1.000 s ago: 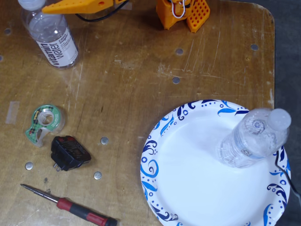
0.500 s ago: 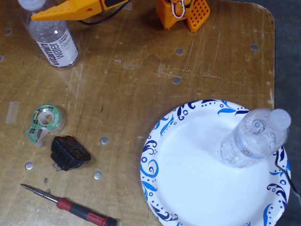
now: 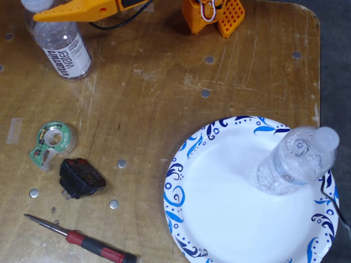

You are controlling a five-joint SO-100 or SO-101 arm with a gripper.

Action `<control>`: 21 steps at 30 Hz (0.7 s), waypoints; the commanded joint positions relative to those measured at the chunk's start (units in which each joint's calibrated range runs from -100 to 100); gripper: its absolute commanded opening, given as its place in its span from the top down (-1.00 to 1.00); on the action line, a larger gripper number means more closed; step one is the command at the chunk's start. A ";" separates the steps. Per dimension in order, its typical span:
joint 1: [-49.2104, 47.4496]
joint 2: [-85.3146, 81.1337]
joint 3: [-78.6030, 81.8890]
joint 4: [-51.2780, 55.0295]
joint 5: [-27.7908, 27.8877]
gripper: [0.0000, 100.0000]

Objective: Move the bottles to the plate

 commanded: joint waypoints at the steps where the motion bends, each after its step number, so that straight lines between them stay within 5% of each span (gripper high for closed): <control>1: -0.21 1.13 -3.75 -0.72 -0.15 0.07; 21: -0.10 3.57 -3.21 -4.03 -0.20 0.07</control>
